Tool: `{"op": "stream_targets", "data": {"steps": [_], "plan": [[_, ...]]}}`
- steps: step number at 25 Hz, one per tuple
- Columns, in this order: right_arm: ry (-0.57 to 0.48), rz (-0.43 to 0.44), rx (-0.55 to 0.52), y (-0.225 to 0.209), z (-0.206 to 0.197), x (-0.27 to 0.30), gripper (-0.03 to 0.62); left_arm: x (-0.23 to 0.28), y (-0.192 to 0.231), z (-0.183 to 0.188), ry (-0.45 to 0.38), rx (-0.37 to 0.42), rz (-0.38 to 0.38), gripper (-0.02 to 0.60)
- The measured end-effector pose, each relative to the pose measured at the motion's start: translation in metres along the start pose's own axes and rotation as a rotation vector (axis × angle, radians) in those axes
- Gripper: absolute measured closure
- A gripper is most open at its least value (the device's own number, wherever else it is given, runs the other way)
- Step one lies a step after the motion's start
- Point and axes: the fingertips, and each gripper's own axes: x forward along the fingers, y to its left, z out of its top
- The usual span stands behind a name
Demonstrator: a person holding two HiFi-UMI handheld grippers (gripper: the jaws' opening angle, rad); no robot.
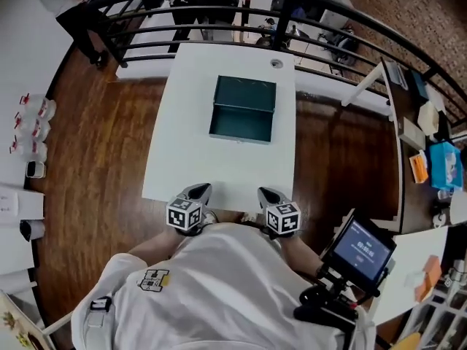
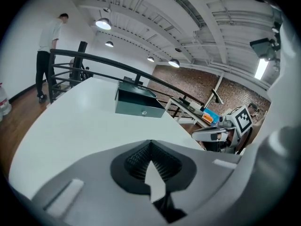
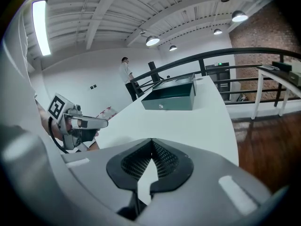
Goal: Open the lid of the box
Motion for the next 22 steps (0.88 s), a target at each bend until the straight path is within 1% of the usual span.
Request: {"op": "stream_targets", "data": {"steps": [12, 22], "plan": [[0.006, -0.018, -0.013, 0.0004, -0.0051, -0.0037, 0.594, 0.0041, -0.0059, -0.0028, 0.01, 0.004, -0.019, 0.581], [0.006, -0.034, -0.036, -0.0021, -0.0004, -0.0043, 0.594, 0.0042, -0.0061, -0.0011, 0.011, 0.007, -0.026, 0.581]]}}
